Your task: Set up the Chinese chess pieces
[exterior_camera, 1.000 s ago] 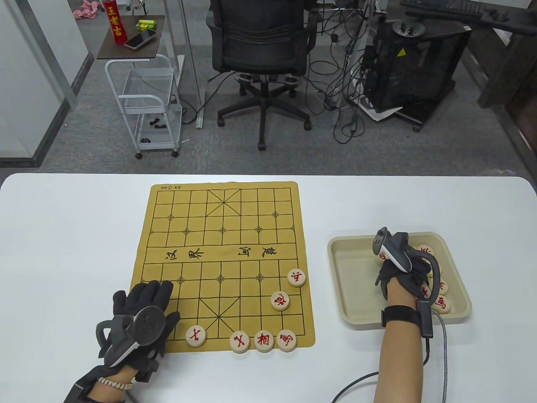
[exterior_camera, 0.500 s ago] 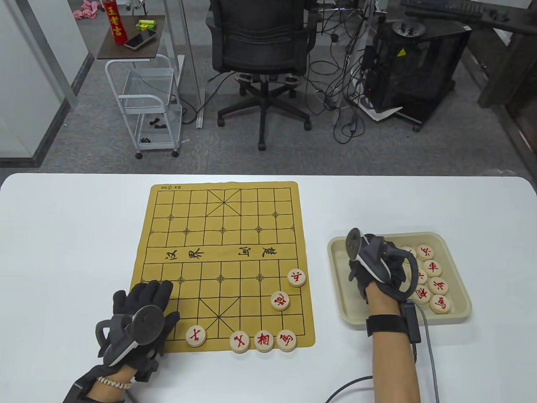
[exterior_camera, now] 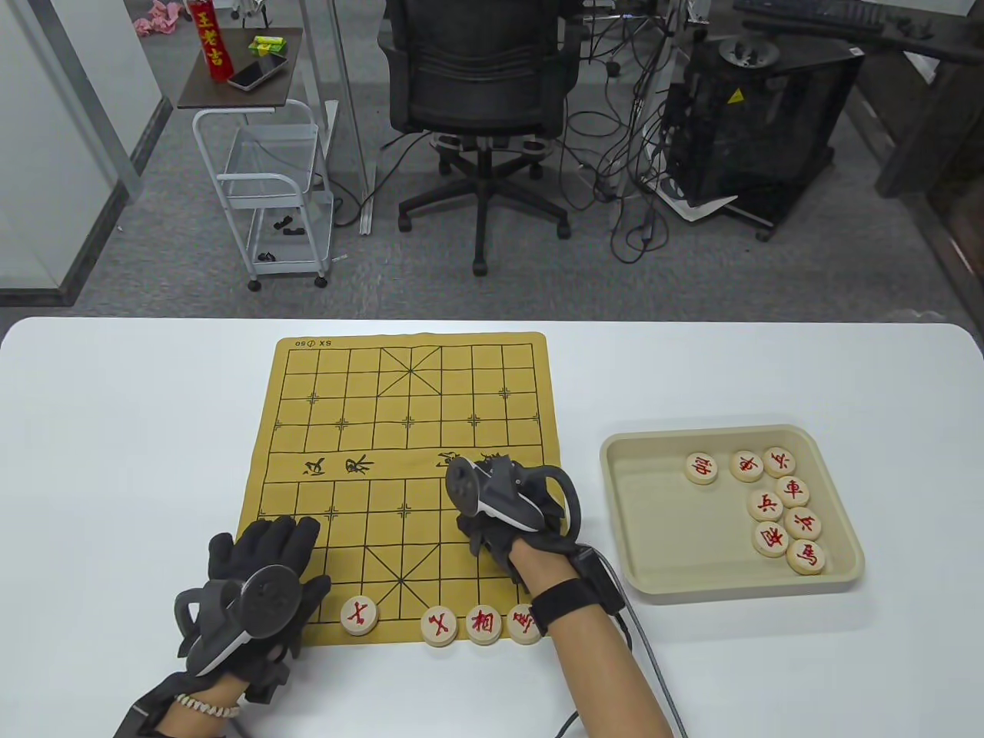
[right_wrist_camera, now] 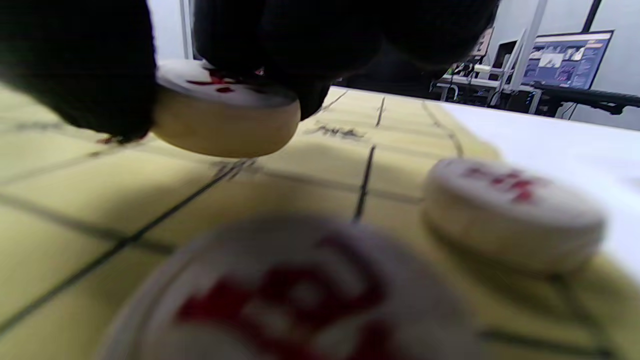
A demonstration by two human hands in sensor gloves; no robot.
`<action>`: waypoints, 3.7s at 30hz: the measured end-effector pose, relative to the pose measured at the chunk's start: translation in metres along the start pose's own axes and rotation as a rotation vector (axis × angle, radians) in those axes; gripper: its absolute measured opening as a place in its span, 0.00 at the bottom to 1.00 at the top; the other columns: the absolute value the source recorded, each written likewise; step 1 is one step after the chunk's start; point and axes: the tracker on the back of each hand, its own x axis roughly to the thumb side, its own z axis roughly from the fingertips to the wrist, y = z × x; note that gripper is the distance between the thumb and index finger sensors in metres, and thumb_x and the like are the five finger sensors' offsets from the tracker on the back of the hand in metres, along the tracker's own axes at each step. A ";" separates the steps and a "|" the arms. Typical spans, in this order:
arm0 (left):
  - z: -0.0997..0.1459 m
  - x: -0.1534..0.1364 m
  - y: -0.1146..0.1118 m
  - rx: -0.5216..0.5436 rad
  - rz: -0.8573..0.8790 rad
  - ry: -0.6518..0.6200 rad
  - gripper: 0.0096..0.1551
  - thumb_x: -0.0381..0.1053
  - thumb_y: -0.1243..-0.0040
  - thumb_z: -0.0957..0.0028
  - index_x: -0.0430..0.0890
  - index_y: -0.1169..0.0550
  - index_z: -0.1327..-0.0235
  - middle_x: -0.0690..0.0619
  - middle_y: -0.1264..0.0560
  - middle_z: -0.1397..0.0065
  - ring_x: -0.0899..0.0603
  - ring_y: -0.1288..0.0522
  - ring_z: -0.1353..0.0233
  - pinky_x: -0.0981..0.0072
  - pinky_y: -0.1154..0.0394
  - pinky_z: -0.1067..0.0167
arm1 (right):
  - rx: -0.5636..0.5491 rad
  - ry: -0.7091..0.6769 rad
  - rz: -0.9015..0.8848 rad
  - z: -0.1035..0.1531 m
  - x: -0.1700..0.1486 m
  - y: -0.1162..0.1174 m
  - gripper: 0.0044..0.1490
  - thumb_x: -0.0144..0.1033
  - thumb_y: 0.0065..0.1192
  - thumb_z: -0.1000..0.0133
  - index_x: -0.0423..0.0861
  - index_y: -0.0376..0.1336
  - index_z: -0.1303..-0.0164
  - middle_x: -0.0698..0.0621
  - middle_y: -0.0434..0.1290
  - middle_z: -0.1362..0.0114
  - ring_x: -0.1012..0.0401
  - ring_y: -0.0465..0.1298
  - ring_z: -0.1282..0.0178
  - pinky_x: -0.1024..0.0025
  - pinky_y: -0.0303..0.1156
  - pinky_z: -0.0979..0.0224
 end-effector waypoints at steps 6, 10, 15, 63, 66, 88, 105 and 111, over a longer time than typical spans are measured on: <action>0.000 0.001 0.000 -0.010 -0.008 0.001 0.47 0.64 0.32 0.58 0.57 0.35 0.24 0.44 0.33 0.17 0.31 0.34 0.17 0.23 0.48 0.27 | 0.113 -0.029 -0.071 0.000 -0.011 0.007 0.42 0.56 0.82 0.58 0.57 0.65 0.35 0.51 0.73 0.26 0.61 0.79 0.39 0.58 0.76 0.35; 0.000 0.001 0.000 -0.008 -0.011 0.001 0.47 0.64 0.32 0.58 0.57 0.35 0.24 0.44 0.33 0.17 0.31 0.35 0.17 0.23 0.48 0.27 | -0.036 0.075 -0.131 0.008 -0.058 -0.014 0.43 0.56 0.79 0.56 0.56 0.65 0.32 0.50 0.70 0.22 0.59 0.77 0.35 0.59 0.75 0.35; 0.000 0.002 -0.001 -0.009 -0.019 0.004 0.47 0.64 0.32 0.58 0.56 0.35 0.24 0.44 0.33 0.17 0.31 0.35 0.17 0.23 0.48 0.27 | -0.155 0.341 -0.096 0.017 -0.136 -0.035 0.42 0.55 0.78 0.54 0.56 0.65 0.30 0.49 0.70 0.22 0.58 0.77 0.35 0.58 0.75 0.35; 0.001 0.003 0.000 -0.003 -0.008 -0.026 0.46 0.64 0.32 0.58 0.57 0.34 0.24 0.44 0.33 0.17 0.31 0.34 0.18 0.23 0.48 0.27 | -0.234 -0.005 -0.221 0.079 -0.056 -0.058 0.42 0.61 0.81 0.59 0.55 0.67 0.38 0.50 0.77 0.31 0.64 0.81 0.50 0.63 0.79 0.43; 0.001 0.002 0.000 -0.001 -0.002 -0.026 0.46 0.64 0.32 0.58 0.57 0.35 0.24 0.47 0.33 0.17 0.31 0.34 0.18 0.23 0.48 0.27 | -0.188 -0.157 -0.178 0.091 0.000 -0.050 0.42 0.61 0.81 0.60 0.55 0.68 0.38 0.51 0.78 0.31 0.64 0.81 0.50 0.63 0.79 0.43; 0.002 -0.002 0.001 0.000 0.015 -0.022 0.47 0.64 0.32 0.58 0.56 0.35 0.24 0.47 0.33 0.17 0.31 0.35 0.17 0.23 0.49 0.26 | -0.051 -0.236 -0.149 0.099 0.046 -0.018 0.42 0.57 0.78 0.55 0.56 0.66 0.32 0.48 0.73 0.25 0.60 0.80 0.42 0.60 0.77 0.38; 0.000 0.003 -0.003 -0.016 -0.017 -0.030 0.47 0.64 0.32 0.58 0.56 0.35 0.24 0.44 0.33 0.17 0.31 0.34 0.17 0.23 0.48 0.27 | 0.186 0.790 0.245 0.100 -0.268 -0.005 0.38 0.47 0.77 0.50 0.51 0.66 0.28 0.46 0.68 0.20 0.55 0.76 0.35 0.53 0.73 0.32; 0.000 0.004 -0.003 -0.023 -0.019 -0.028 0.47 0.64 0.32 0.58 0.57 0.35 0.24 0.44 0.33 0.17 0.31 0.34 0.18 0.23 0.48 0.27 | 0.255 0.834 0.230 0.106 -0.294 0.013 0.38 0.48 0.78 0.50 0.51 0.67 0.30 0.47 0.69 0.21 0.55 0.76 0.35 0.54 0.73 0.33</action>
